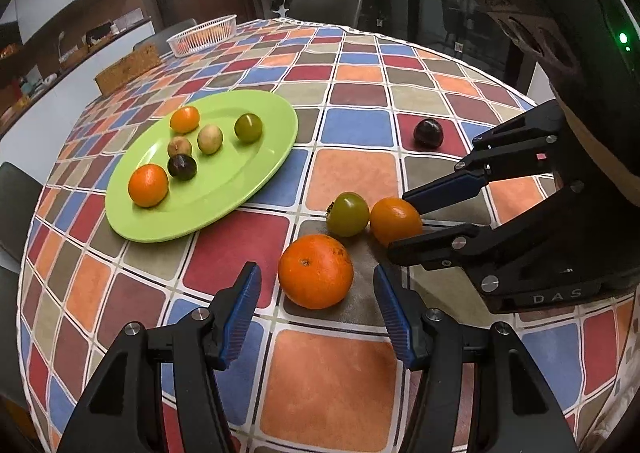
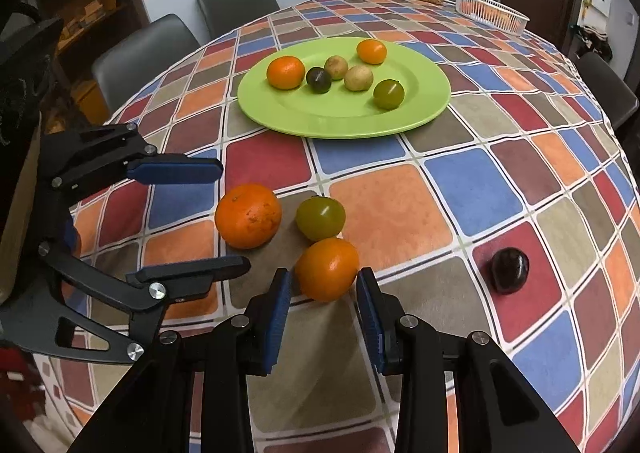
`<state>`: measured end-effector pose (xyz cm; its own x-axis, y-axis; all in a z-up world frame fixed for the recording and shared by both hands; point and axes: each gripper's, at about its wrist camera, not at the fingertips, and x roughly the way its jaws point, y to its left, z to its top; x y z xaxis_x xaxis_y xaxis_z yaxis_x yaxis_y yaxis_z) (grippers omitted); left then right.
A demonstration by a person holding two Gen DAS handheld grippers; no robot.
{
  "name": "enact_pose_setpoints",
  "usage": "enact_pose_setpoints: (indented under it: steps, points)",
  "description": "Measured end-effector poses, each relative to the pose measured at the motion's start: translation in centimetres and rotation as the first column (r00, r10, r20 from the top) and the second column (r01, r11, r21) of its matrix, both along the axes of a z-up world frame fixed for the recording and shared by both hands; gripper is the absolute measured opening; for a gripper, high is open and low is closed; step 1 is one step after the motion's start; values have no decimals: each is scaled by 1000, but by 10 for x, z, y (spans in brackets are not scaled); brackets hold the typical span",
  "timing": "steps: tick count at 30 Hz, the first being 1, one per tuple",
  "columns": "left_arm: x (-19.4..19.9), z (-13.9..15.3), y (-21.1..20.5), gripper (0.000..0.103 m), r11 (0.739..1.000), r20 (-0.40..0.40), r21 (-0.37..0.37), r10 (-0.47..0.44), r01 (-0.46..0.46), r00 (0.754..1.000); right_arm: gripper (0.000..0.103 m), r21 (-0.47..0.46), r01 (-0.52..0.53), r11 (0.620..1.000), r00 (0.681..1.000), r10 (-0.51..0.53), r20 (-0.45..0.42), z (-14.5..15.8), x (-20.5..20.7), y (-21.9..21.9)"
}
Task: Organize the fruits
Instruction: 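Grasp the large orange with left gripper while right gripper grasps the small orange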
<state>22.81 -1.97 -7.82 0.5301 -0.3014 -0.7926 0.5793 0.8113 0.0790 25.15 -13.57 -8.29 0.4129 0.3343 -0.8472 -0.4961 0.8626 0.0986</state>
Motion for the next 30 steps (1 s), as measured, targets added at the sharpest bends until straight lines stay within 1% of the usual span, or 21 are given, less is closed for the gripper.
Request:
enact_pose_setpoints:
  steps: [8, 9, 10, 11, 18, 23, 30]
  points:
    - [7, -3, 1, 48, 999, -25, -27, 22, -23, 999, 35, 25, 5, 1000, 1000, -5, -11, -4, 6, 0]
    - [7, -3, 1, 46, 999, -27, -28, 22, -23, 999, 34, 27, 6, 1000, 1000, -5, -10, -5, 6, 0]
    - [7, -4, 0, 41, 999, -30, -29, 24, -24, 999, 34, 30, 6, 1000, 1000, -6, -10, -5, 6, -1]
    - [7, -4, 0, 40, 999, -26, -28, 30, -31, 999, 34, 32, 6, 999, 1000, -6, -10, -5, 6, -1]
    - [4, 0, 2, 40, 996, -38, -57, 65, -68, 997, 34, 49, 17, 999, 1000, -17, -2, -4, 2, -5]
    - [-3, 10, 4, 39, 991, -19, -89, 103, -105, 994, 34, 75, 30, 997, 999, -31, 13, 3, -4, -8]
    - [-15, 29, 6, 39, 983, 22, -128, 133, -129, 991, 34, 96, 40, 995, 997, -45, 61, 20, -14, -13]
